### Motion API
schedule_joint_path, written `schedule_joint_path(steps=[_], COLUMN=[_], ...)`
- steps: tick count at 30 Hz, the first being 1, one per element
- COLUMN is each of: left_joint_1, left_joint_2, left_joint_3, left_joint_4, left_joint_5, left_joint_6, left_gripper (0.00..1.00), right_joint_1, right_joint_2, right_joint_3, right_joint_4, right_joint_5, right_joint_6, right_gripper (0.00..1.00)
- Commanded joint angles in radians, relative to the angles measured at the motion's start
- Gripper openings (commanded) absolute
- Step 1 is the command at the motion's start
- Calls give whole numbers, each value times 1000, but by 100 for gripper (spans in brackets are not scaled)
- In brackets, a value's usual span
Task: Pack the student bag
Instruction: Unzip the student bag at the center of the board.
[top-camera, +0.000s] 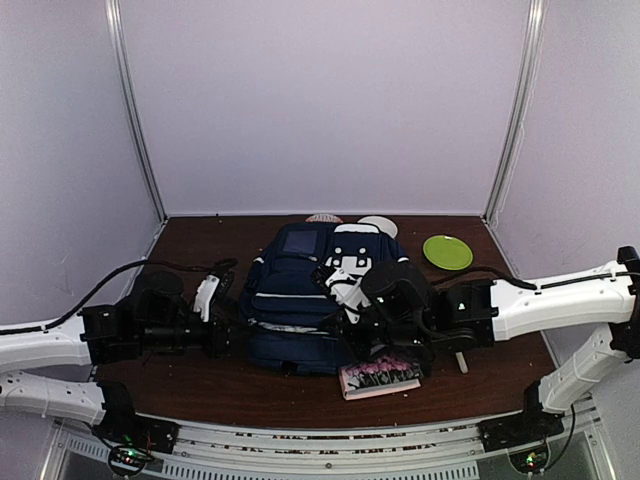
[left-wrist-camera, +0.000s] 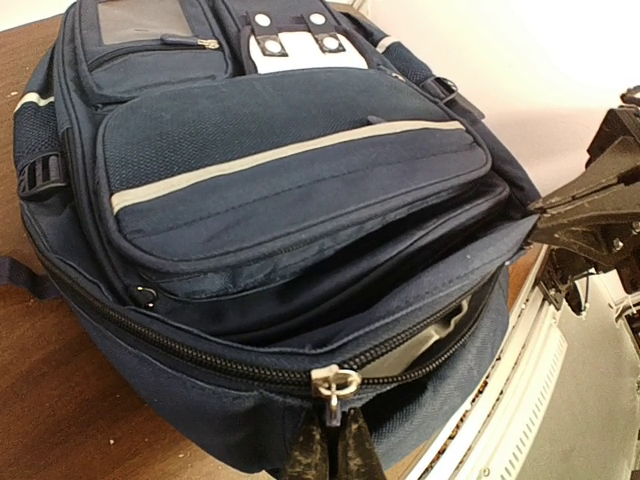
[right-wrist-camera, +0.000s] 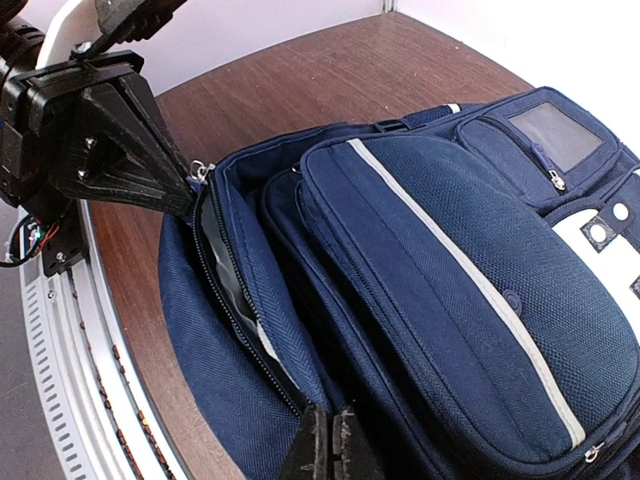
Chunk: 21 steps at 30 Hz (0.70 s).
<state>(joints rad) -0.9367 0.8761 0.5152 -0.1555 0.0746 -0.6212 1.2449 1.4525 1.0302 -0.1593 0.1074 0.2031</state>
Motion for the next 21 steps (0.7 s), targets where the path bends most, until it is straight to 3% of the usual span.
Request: schedule_joint_path(steps=[1,13,21], left_joint_1=[19,19,19], left_joint_2=[-9,193,217], left_joint_3=[91,330,412], left_joint_4=[-61,-330,-423], left_joint_5=[29,183,202], left_joint_6=[45,92,118], left_gripper=[0,0,2], right_joint_1=[1,1,0], right_joint_2=[-28,-3,-12], right_joint_3=[45,91,73], right_joint_4=[-82,-169,-155], right_joint_5=[6,99,116], right_joint_6=[-32,-110,-118], right_gripper=[0,0,0])
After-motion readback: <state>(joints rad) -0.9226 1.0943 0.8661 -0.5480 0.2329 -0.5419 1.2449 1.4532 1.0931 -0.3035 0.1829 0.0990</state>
